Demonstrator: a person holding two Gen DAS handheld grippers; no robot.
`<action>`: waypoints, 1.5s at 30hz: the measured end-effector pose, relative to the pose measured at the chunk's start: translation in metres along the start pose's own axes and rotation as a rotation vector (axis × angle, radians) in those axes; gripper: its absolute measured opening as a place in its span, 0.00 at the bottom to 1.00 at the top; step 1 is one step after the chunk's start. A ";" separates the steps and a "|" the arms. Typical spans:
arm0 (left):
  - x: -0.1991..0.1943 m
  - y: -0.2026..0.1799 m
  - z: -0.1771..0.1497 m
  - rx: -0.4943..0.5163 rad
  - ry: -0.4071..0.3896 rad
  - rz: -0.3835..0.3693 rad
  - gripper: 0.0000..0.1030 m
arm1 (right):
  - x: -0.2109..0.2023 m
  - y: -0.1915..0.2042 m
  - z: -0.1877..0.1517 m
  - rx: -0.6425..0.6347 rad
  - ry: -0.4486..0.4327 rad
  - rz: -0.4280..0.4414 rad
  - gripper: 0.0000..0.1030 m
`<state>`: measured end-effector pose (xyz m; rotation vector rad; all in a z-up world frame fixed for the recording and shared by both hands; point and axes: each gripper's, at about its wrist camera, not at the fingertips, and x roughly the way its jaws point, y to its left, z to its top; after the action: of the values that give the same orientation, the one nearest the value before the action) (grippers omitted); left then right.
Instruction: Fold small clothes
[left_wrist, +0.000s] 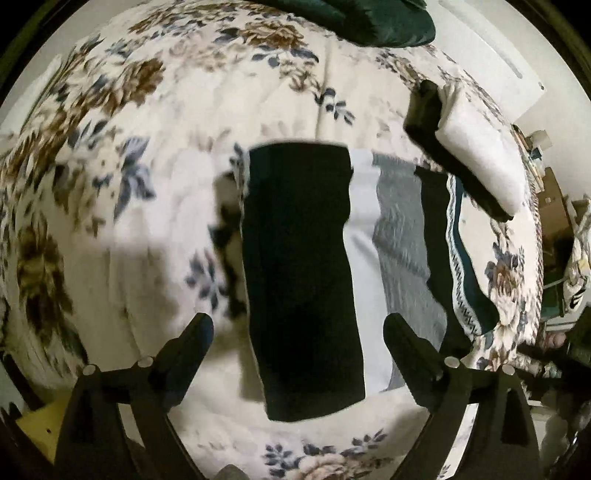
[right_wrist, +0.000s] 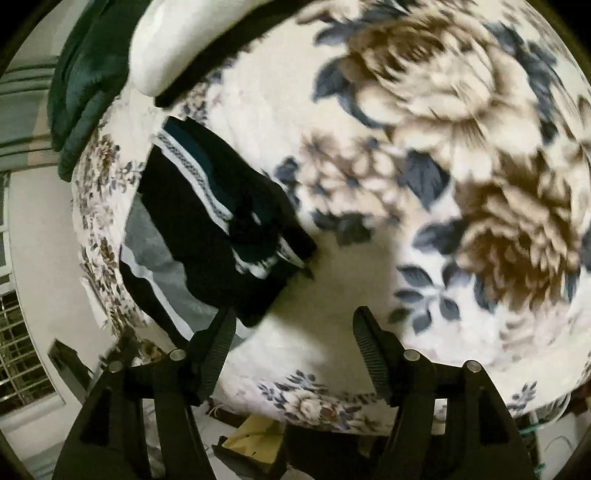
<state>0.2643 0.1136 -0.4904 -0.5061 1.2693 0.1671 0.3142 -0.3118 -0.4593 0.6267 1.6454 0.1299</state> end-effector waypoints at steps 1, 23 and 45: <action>0.005 -0.002 -0.004 -0.010 0.005 0.011 0.91 | 0.005 0.010 0.008 -0.022 -0.005 -0.005 0.66; 0.009 0.022 -0.001 -0.120 -0.037 0.003 0.91 | 0.047 0.024 0.076 0.012 0.010 -0.144 0.32; 0.077 0.069 0.111 -0.308 -0.039 -0.365 0.27 | 0.091 0.177 0.198 -0.359 -0.119 -0.003 0.07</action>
<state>0.3567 0.2126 -0.5590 -0.9849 1.0973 0.0637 0.5548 -0.1725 -0.5006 0.3503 1.4610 0.3697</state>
